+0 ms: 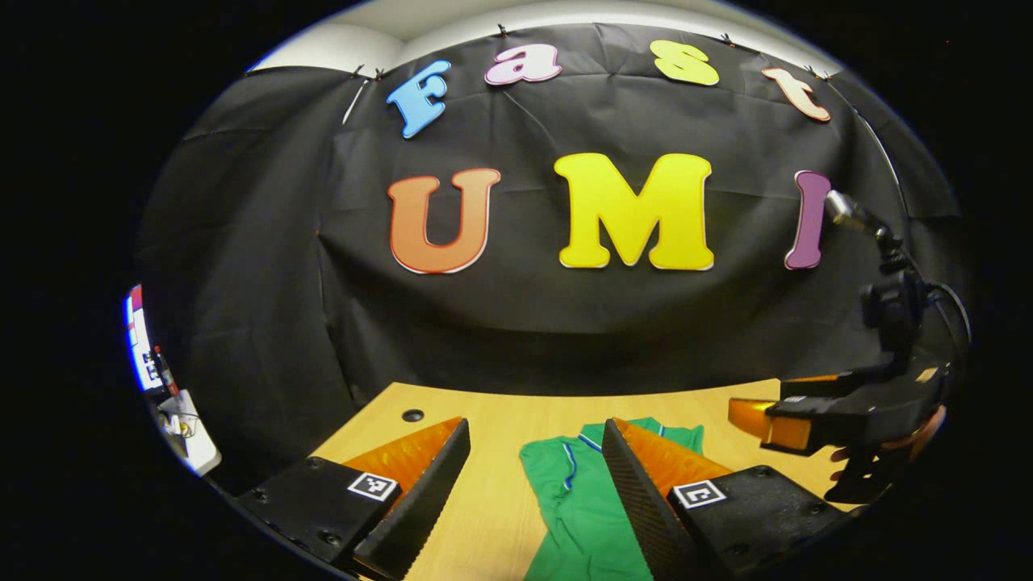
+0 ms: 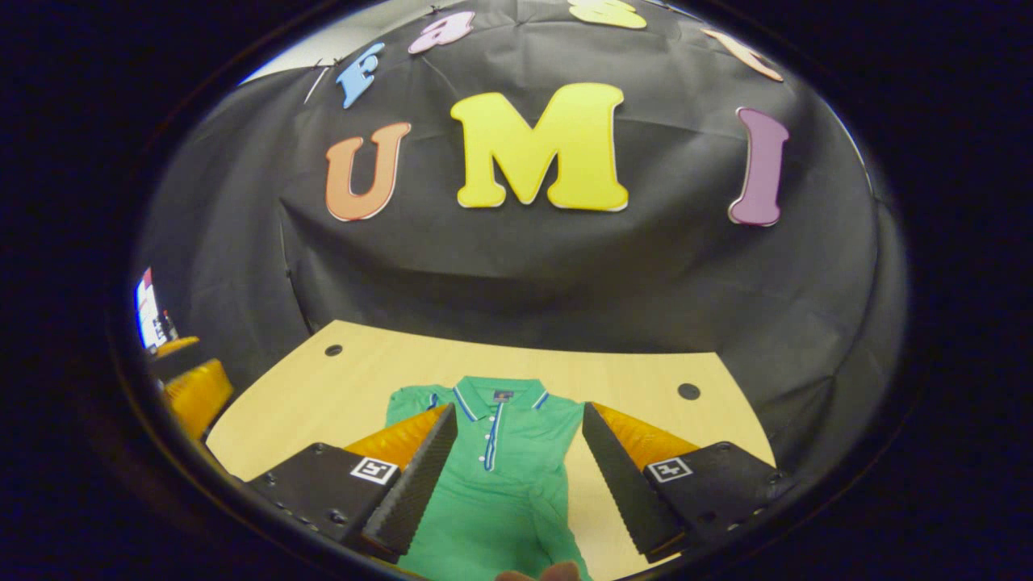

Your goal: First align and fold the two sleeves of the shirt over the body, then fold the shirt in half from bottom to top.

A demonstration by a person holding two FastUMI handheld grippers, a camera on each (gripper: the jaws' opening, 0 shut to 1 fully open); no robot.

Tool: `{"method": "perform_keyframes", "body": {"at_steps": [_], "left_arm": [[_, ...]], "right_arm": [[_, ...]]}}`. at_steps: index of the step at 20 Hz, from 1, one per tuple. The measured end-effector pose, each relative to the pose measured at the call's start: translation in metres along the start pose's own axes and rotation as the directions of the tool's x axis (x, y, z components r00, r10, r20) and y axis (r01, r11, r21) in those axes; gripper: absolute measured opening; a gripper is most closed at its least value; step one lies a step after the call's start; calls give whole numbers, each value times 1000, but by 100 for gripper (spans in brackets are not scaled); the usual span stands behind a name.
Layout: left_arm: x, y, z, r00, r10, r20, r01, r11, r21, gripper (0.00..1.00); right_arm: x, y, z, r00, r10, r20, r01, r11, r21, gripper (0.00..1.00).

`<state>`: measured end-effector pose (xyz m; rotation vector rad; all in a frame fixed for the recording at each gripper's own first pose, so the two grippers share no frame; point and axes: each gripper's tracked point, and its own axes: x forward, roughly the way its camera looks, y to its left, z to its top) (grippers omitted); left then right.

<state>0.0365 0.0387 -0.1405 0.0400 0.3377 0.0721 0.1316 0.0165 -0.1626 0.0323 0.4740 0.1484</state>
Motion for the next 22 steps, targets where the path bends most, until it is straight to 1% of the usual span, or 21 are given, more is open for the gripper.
{"method": "perform_keyframes", "body": {"at_steps": [3, 4, 5, 9, 10, 11, 12, 15, 16, 18, 22], "left_arm": [[20, -14, -22, 999, -38, -22, 38, 999, -13, 100], [31, -11, -28, 1000, -25, -15, 25, 1000, 4, 100], [43, -9, -42, 999, -11, -33, 11, 1000, 3, 100], [85, -16, -90, 993, -11, -117, 11, 1000, -5, 100], [93, -18, -100, 991, -17, -132, 16, 1000, -3, 100], [100, -19, -112, 989, -17, -150, 18, 1000, 4, 100], [110, -18, -123, 986, -15, -167, 17, 1000, 9, 100], [136, -15, -156, 973, -1, -231, 1, 1000, -1, 100], [144, -12, -163, 969, 6, -247, -4, 1000, 8, 100], [157, -11, -181, 958, 5, -285, 3, 1000, 28, 100], [180, -10, -206, 948, 11, -319, 8, 998, 58, 100]], "right_arm": [[-43, -10, 12, 999, -39, 31, 39, 999, 6, 96], [-55, -17, 14, 998, -55, 39, 55, 998, -2, 96], [-65, -22, 16, 996, -72, 47, 73, 997, -9, 96], [-95, -39, 14, 990, -133, 48, 134, 991, -11, 96], [-98, -44, 10, 988, -146, 40, 147, 989, -14, 96], [-102, -44, 7, 988, -151, 28, 152, 988, -14, 92], [-104, -42, 3, 989, -146, 18, 147, 989, -12, 96], [-106, -41, -6, 989, -146, -9, 146, 989, -28, 96], [-105, -41, -9, 989, -146, -15, 146, 989, -37, 95], [-103, -45, -14, 985, -170, -23, 168, 983, -72, 95], [-101, -42, -24, 984, -173, -53, 168, 982, -88, 96]]}}
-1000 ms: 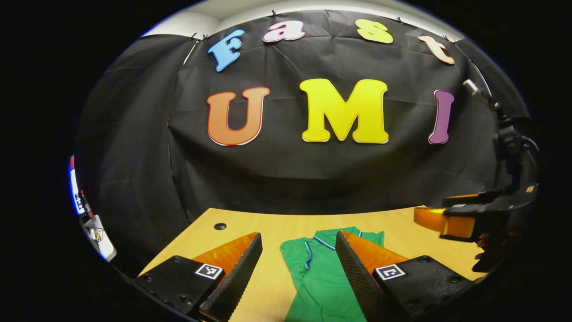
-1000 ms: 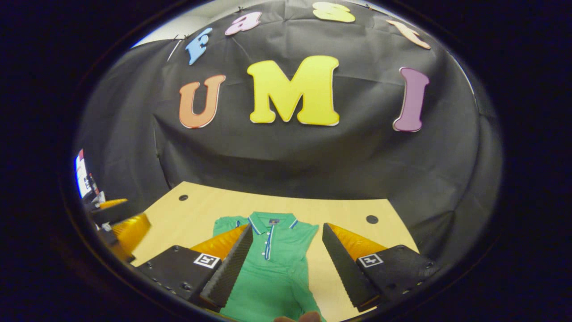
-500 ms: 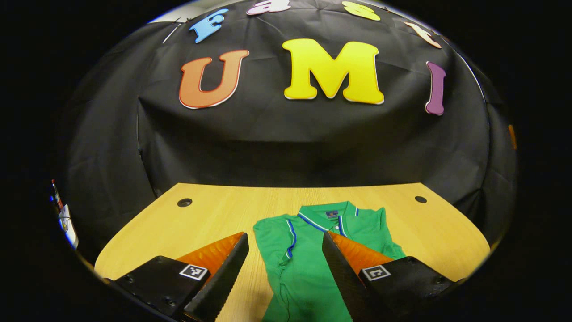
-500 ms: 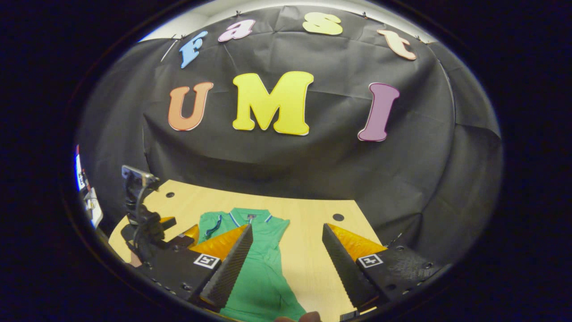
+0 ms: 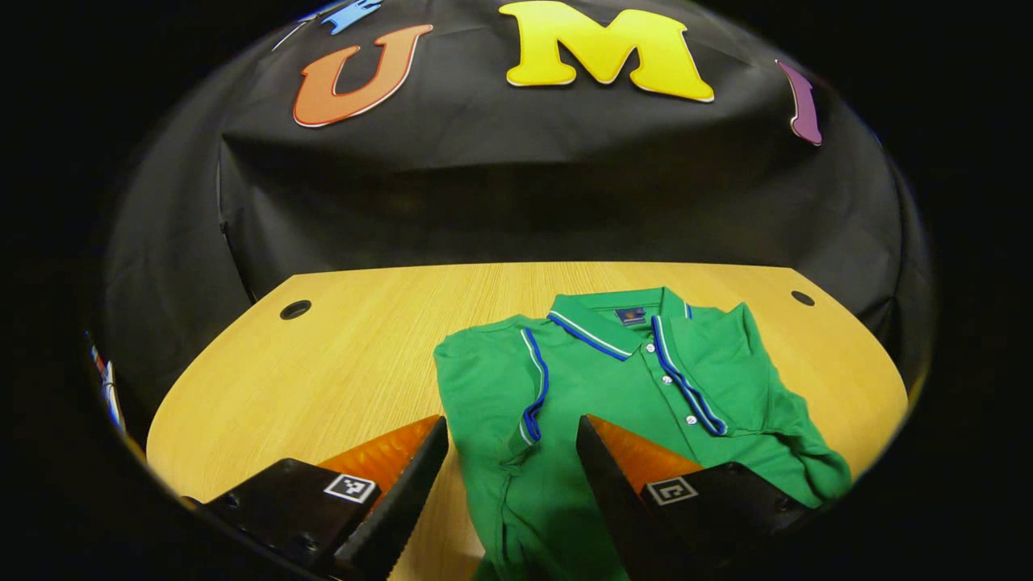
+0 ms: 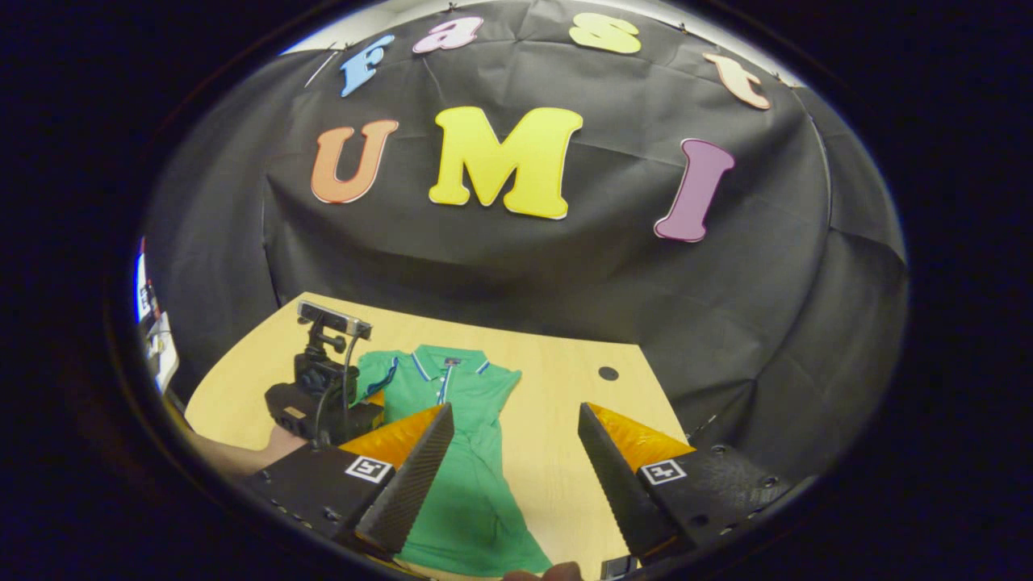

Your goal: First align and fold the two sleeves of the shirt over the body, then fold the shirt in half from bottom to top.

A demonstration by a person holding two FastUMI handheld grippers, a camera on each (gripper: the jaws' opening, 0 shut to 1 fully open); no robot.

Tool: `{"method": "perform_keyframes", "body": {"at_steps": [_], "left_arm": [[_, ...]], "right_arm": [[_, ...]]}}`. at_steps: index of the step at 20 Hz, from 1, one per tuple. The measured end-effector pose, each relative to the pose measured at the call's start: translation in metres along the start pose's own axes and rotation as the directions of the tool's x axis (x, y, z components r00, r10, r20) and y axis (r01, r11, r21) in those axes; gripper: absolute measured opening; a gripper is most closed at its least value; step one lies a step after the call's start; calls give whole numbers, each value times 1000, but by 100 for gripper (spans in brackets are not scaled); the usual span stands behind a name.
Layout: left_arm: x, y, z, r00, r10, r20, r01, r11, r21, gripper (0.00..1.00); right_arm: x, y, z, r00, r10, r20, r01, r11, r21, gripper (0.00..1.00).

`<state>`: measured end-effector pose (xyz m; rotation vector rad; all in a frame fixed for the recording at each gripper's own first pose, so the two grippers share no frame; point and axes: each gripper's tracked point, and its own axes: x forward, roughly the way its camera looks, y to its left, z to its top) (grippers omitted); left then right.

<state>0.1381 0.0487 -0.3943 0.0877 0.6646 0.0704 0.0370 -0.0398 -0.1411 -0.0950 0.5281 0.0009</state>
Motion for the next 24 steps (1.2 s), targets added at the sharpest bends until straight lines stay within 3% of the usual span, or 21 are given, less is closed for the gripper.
{"method": "perform_keyframes", "body": {"at_steps": [2, 4, 5, 8, 9, 10, 11, 15, 20, 24], "left_arm": [[9, -4, 3, 1000, -10, 12, 10, 1000, 19, 100], [18, -4, 6, 1000, -9, 28, 8, 999, 47, 90], [21, -4, 5, 1000, -10, 21, 9, 998, 61, 76], [26, -2, 3, 1000, -13, 17, 12, 998, 69, 54], [26, 0, 0, 1000, -8, 5, 8, 997, 72, 37], [28, 4, -3, 1000, 2, -6, -1, 997, 75, 33], [28, 3, -4, 1000, -3, -13, 4, 998, 67, 17], [16, 6, 19, 999, -22, 39, 21, 1000, 23, 7], [-23, 19, 82, 989, -22, 149, 32, 998, -62, 6], [-30, -19, 105, 982, -64, 176, 73, 996, -47, 6]], "right_arm": [[3, -1, 1, 1000, -9, 8, 10, 1000, -14, 96], [6, 2, -3, 1000, -7, -5, 7, 1000, -23, 96], [6, 3, -1, 1000, -6, -1, 6, 1000, -19, 95], [6, 2, 18, 998, -10, 55, 11, 1000, -23, 96], [6, 4, 22, 998, -5, 68, 7, 1000, -24, 96], [5, 3, 25, 997, -9, 79, 11, 1000, -28, 95], [4, 1, 30, 995, -11, 95, 14, 999, -31, 96], [0, 1, 30, 994, -7, 111, 9, 1000, -11, 96], [-6, -10, 30, 991, -18, 132, 11, 999, 53, 96], [-16, -27, 25, 989, -27, 143, 15, 996, 85, 95]]}}
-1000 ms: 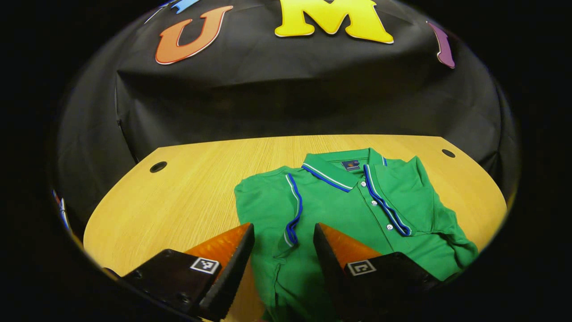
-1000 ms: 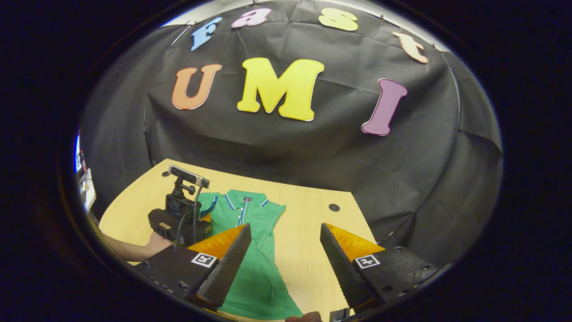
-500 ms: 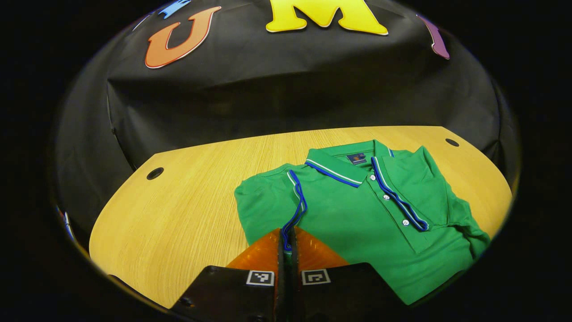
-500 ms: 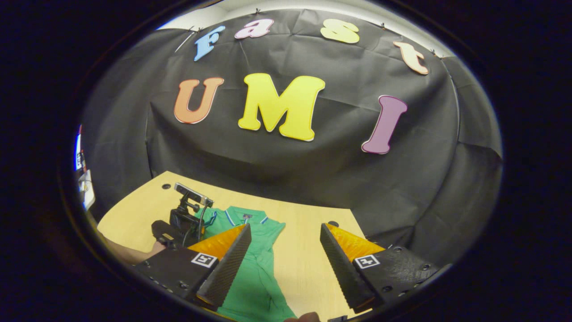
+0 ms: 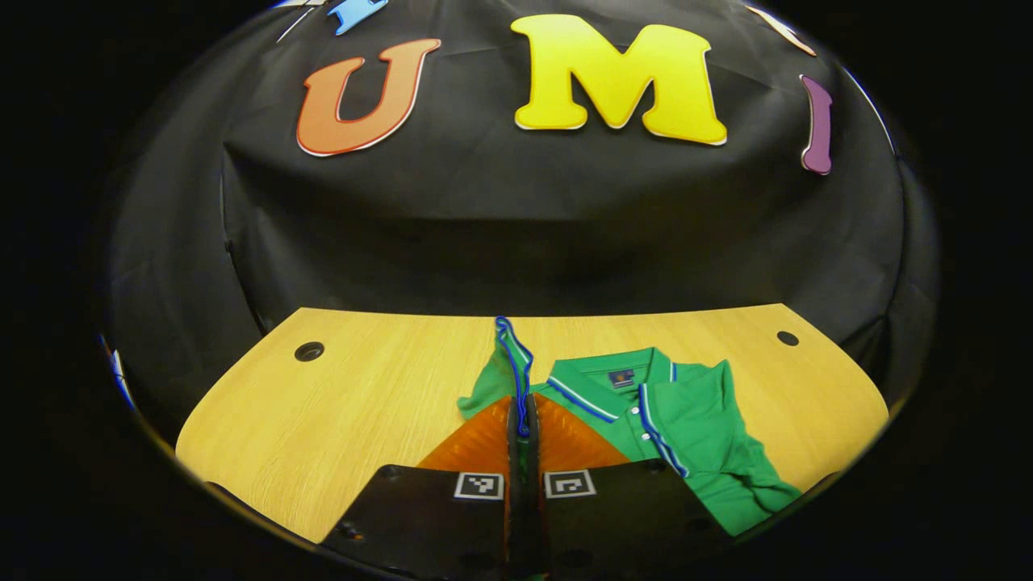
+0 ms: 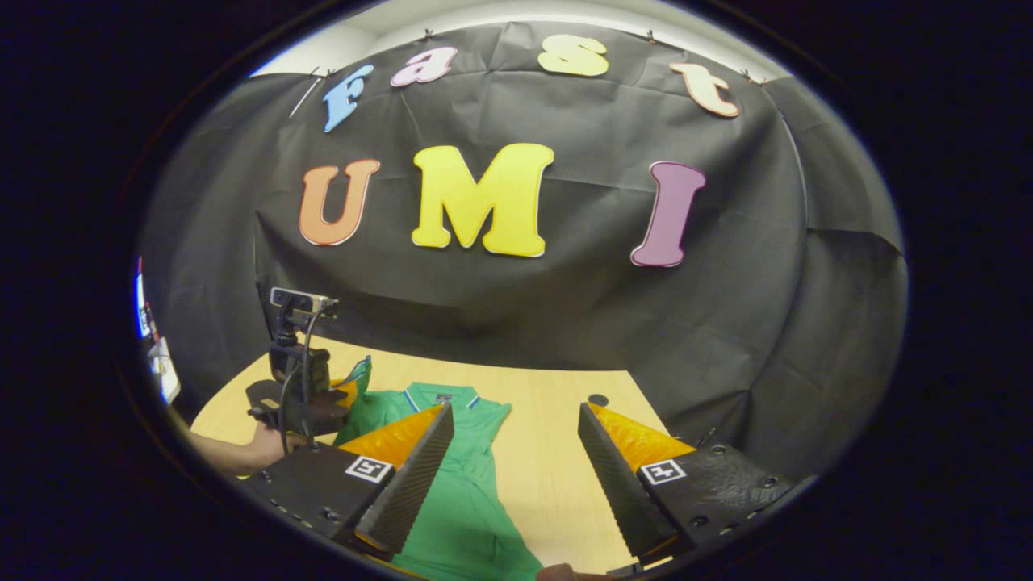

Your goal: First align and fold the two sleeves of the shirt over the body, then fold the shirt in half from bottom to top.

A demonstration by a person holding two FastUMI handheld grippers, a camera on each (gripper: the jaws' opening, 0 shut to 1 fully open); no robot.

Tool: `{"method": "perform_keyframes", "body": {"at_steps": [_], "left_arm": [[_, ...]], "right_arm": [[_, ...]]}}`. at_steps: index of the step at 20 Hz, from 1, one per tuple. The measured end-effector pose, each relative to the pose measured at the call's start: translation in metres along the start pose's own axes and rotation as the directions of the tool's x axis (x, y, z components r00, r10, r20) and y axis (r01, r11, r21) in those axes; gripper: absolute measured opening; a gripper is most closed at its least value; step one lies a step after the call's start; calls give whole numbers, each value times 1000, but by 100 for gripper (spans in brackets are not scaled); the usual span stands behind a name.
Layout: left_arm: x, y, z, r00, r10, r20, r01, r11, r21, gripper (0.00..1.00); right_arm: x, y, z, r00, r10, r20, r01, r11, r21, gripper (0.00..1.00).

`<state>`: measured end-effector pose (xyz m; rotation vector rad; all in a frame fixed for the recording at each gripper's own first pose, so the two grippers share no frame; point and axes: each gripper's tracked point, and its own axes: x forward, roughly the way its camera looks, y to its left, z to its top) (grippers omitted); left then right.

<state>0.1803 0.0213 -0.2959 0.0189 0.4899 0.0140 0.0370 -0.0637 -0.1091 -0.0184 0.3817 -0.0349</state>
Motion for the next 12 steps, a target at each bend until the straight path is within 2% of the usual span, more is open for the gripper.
{"method": "perform_keyframes", "body": {"at_steps": [5, 6, 7, 10, 12], "left_arm": [[6, -81, 0, 994, -108, -17, 108, 994, -17, 6], [5, -83, 1, 996, -89, -6, 89, 996, 5, 30], [6, -85, 6, 996, -86, 10, 85, 996, 17, 26], [-16, -81, 21, 997, -66, 51, 65, 998, 22, 100], [-32, -75, 29, 996, -48, 80, 47, 999, 18, 100]], "right_arm": [[-14, -19, -4, 1000, -7, 0, 7, 1000, 17, 96], [-14, -23, -7, 1000, -13, 0, 13, 1000, 13, 96], [-14, -28, -8, 1000, -16, 2, 16, 1000, 13, 96], [-9, -32, -9, 1000, -17, 11, 16, 999, 31, 96], [-7, -31, -8, 1000, -3, 15, 3, 999, 38, 95]]}}
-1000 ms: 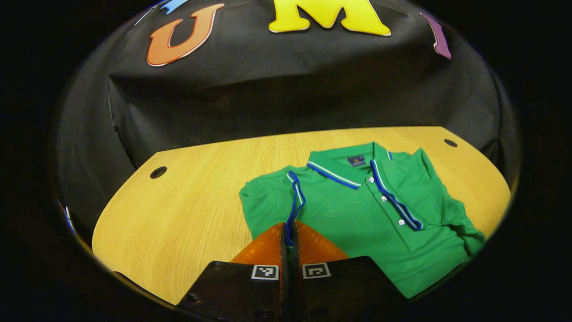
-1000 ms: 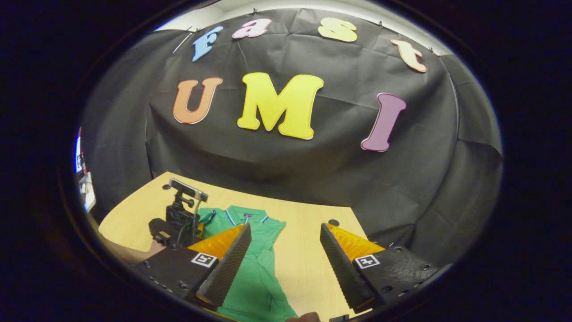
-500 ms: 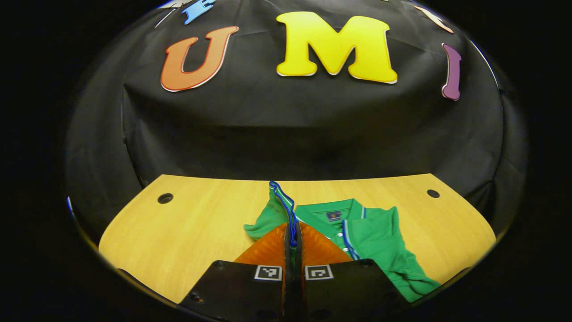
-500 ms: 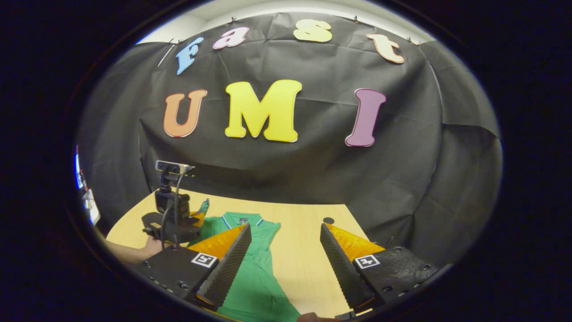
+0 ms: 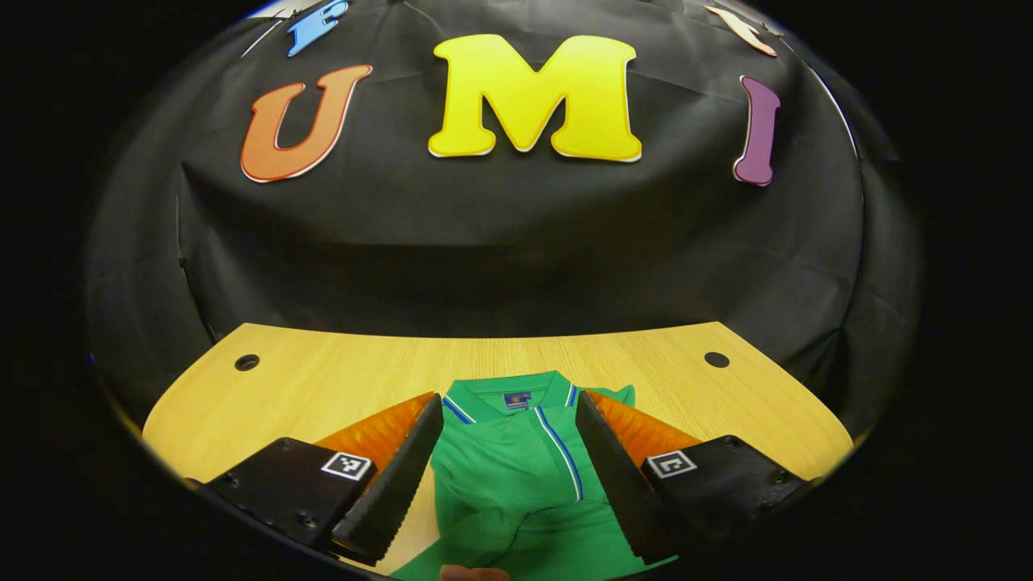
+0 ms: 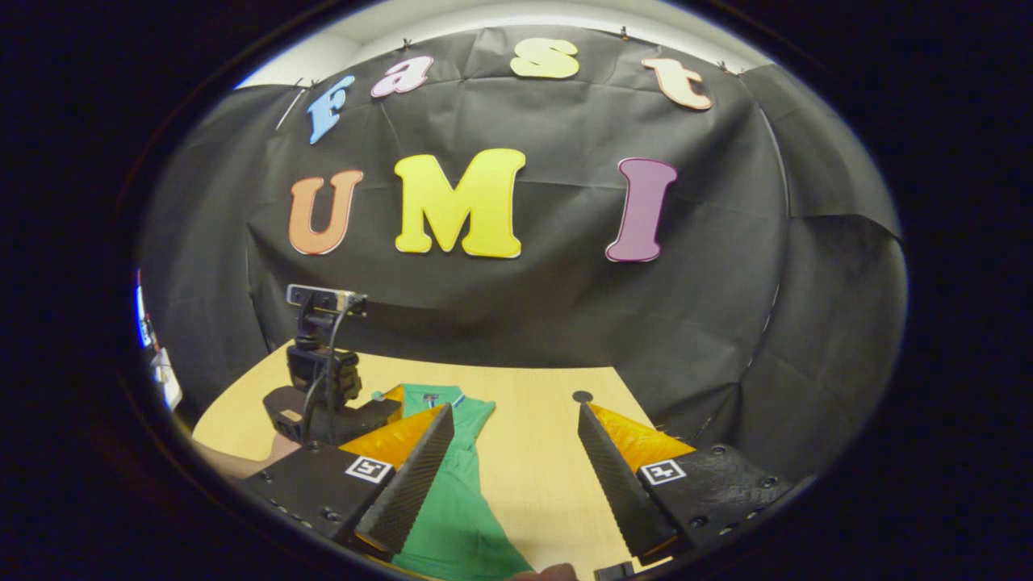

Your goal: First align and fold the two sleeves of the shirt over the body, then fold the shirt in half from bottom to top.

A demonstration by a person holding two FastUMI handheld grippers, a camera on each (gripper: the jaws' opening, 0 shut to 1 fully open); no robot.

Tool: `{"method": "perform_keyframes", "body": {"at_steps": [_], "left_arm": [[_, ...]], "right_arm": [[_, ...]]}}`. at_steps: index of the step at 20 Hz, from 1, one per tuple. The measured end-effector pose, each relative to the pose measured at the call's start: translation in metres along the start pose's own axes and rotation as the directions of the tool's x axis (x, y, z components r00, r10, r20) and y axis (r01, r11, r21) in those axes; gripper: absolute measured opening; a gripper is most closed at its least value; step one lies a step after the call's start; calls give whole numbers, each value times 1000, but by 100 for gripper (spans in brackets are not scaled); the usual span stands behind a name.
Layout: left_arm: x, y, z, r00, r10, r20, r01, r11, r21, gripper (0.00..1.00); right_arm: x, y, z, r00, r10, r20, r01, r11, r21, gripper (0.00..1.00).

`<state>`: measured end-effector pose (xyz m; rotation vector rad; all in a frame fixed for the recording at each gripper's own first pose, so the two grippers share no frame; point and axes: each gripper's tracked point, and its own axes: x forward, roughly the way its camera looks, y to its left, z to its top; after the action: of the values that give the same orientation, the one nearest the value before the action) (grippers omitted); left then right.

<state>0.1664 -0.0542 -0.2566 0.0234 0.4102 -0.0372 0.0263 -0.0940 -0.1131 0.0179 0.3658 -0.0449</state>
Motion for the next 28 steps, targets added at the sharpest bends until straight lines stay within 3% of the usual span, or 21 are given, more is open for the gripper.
{"method": "perform_keyframes", "body": {"at_steps": [8, 14, 19, 23, 26, 28], "left_arm": [[-99, 36, 47, 995, 38, 94, -40, 999, 17, 100], [-170, 58, 45, 995, 60, 77, -60, 998, -5, 100], [-206, 74, 15, 998, 57, 15, -57, 998, 7, 100], [-228, 80, -30, 998, 13, -61, -11, 1000, 29, 100], [-243, 86, -83, 981, 4, -196, 3, 999, 35, 100], [-250, 87, -127, 943, -17, -332, 21, 1000, 9, 100]], "right_arm": [[7, 31, -5, 992, 128, 6, -128, 992, -14, 95], [2, 36, -27, 985, 173, -23, -174, 984, -44, 96], [-7, 28, -68, 977, 186, -108, -196, 976, -92, 96], [-17, 20, -119, 957, 187, -220, -216, 970, -113, 96], [-24, 13, -173, 921, 186, -342, -240, 963, -125, 96], [-30, 7, -208, 887, 183, -423, -263, 955, -139, 96]]}}
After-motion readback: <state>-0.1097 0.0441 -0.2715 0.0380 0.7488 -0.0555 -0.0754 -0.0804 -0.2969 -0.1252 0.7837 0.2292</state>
